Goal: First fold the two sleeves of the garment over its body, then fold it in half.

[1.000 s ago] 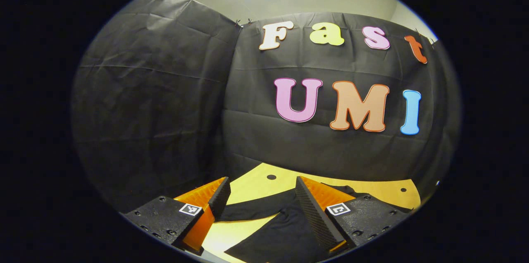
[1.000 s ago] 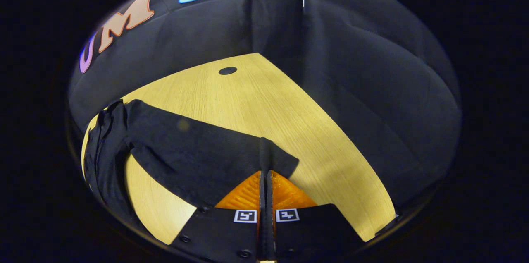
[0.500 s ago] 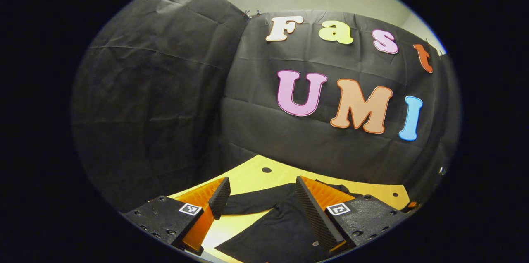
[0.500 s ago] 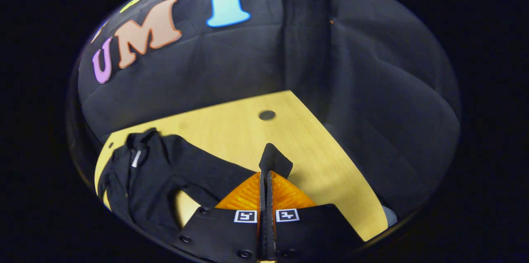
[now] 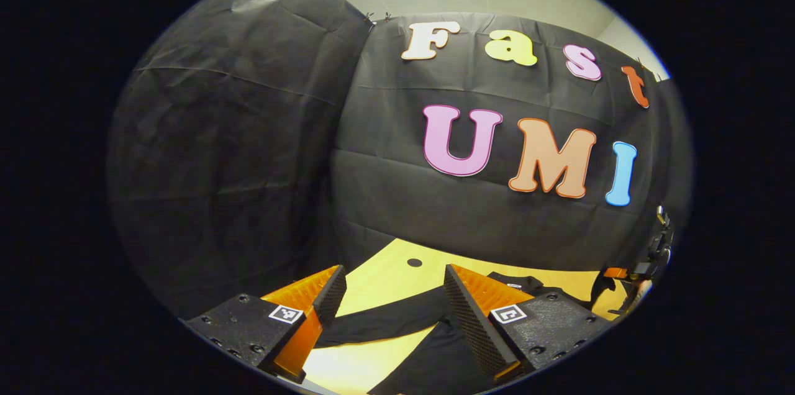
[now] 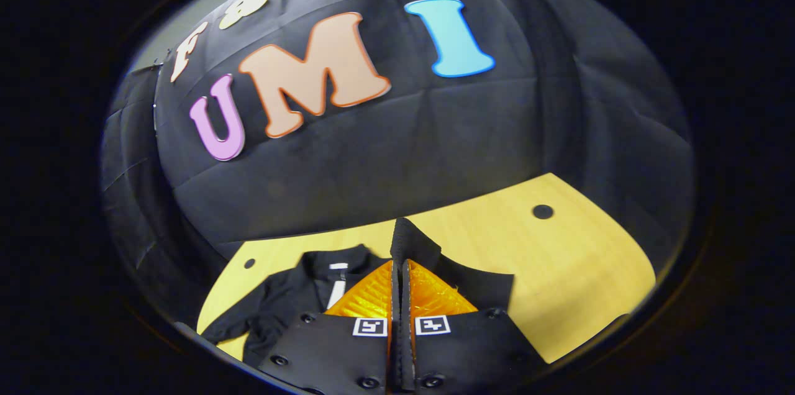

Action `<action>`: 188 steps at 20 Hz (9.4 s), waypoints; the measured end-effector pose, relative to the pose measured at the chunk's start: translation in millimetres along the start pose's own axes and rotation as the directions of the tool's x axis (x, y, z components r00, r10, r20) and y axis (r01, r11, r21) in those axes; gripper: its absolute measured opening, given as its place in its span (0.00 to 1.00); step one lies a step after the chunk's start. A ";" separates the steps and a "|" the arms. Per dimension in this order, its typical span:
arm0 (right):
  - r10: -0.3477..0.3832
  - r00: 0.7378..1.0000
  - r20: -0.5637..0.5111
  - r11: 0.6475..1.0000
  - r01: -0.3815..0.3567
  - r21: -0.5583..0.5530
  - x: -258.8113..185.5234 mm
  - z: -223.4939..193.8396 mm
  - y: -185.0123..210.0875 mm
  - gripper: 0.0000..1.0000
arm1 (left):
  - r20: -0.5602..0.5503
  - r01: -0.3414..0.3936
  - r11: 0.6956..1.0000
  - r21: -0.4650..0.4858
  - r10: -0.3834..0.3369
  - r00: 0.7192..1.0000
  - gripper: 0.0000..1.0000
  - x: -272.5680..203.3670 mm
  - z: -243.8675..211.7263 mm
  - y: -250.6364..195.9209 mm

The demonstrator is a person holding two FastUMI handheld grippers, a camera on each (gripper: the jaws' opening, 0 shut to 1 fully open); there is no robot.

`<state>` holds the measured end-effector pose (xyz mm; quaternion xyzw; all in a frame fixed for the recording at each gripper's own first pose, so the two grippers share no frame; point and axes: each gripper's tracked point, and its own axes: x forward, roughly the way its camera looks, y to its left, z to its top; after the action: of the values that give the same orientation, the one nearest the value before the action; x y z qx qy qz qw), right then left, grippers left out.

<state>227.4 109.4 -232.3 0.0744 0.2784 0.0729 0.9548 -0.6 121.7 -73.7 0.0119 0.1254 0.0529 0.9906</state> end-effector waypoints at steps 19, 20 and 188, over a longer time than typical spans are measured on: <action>0.365 0.925 -0.106 0.930 -0.368 -0.012 67.9 -95.3 248.3 0.02 | -0.068 0.008 1.000 0.022 -0.007 0.998 0.93 35.7 -13.0 58.7; 0.374 0.920 -0.113 0.926 -0.376 0.003 73.0 -101.6 252.7 0.02 | -0.065 0.009 1.000 0.022 -0.008 0.998 0.93 36.6 -12.6 57.8; 0.041 0.998 -0.043 0.997 -0.038 0.067 -234.3 -155.6 -133.0 0.98 | -0.342 0.357 0.932 0.056 -0.318 0.884 0.95 29.9 -185.0 -214.7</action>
<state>-39.4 -47.3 -264.3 0.1096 0.3001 0.0843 0.9438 3.9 -86.6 -268.1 0.0389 0.2909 -0.1266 0.9475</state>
